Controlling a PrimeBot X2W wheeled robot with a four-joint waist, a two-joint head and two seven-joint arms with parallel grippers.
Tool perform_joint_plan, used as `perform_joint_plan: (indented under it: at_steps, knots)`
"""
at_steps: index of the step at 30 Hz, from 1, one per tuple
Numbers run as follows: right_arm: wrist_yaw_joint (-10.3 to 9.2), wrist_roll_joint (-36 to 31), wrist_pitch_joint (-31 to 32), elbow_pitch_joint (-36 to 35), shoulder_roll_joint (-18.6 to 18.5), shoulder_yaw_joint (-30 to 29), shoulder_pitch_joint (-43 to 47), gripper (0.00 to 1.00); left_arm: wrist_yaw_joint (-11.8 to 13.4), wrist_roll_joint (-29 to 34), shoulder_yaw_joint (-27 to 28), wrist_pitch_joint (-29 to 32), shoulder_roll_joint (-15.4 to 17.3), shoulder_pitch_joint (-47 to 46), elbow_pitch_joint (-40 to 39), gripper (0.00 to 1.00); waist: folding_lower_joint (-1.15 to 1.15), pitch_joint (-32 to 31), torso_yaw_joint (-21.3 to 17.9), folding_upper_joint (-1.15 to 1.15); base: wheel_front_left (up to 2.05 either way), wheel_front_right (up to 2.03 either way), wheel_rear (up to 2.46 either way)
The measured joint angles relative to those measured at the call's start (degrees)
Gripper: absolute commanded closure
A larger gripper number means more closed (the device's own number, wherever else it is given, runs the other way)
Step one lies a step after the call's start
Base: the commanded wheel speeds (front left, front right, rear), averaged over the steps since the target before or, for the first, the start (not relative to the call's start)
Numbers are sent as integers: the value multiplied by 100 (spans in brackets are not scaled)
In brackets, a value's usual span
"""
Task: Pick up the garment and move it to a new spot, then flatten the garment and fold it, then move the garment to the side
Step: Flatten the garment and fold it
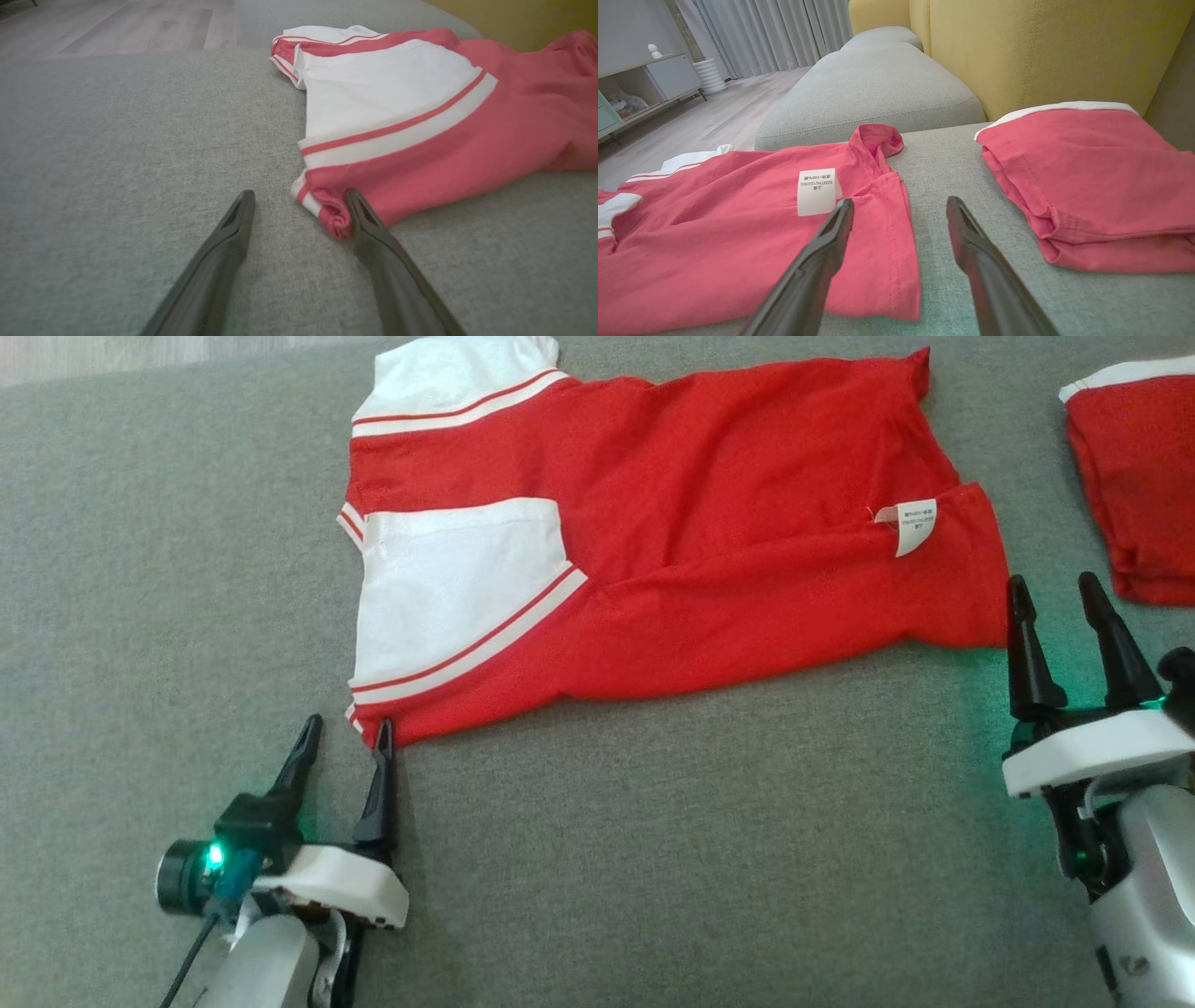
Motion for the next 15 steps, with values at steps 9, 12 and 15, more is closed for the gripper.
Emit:
perform_joint_plan:
  at_steps: [9,12,15]
  knots:
    - [0,-43,0,136,60,7,-3,0,-224,122,-298,49,55,-48,-104,100,1,15,71,0,0,0,0]
    - [0,-42,0,245,60,63,-16,0,-203,155,-310,-16,77,-51,-155,100,1,32,126,0,0,0,0]
    - [0,-41,0,447,60,121,-44,0,-167,279,-323,-68,127,-53,-190,100,1,48,188,0,0,0,0]
